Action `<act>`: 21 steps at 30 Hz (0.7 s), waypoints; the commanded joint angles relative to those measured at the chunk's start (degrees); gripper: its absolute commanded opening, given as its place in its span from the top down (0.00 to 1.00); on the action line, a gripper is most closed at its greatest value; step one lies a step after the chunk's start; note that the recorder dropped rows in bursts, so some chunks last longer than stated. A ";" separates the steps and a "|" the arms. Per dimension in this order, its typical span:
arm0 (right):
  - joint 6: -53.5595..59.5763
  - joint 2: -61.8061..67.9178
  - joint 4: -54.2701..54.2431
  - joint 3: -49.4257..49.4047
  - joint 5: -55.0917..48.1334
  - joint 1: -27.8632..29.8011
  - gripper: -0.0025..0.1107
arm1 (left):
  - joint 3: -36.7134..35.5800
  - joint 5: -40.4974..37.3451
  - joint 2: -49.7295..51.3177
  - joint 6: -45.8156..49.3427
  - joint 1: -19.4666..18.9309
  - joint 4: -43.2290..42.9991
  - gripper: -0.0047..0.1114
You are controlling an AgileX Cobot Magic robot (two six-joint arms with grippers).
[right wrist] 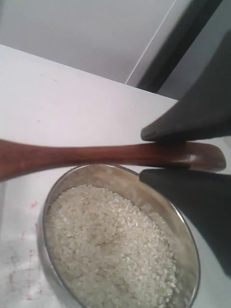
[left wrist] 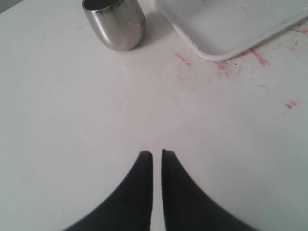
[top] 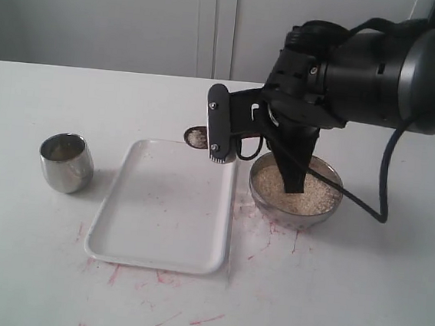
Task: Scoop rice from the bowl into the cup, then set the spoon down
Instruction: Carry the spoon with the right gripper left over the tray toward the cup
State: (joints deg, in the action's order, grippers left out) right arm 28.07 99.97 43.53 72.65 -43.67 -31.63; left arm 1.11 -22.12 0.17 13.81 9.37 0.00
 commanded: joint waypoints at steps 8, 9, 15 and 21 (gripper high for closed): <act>-0.21 4.62 -1.50 8.00 -5.74 -4.03 0.98 | -0.53 -1.91 -0.17 -0.33 0.12 0.00 0.84; -0.21 5.40 -1.50 8.70 -6.04 -4.49 0.98 | -0.53 -1.91 -0.17 -0.33 0.12 0.00 0.84; -1.62 11.58 -2.29 16.73 -6.51 -8.04 0.98 | -0.53 -1.91 -0.17 -0.33 0.12 0.00 0.84; -1.72 16.66 -2.84 25.40 -8.06 -10.77 0.98 | -0.53 -1.91 -0.17 -0.33 0.12 0.00 0.84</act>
State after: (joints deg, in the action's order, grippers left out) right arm 27.01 115.12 40.82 95.43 -50.58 -41.62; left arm 1.11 -22.12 0.17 13.81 9.37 0.00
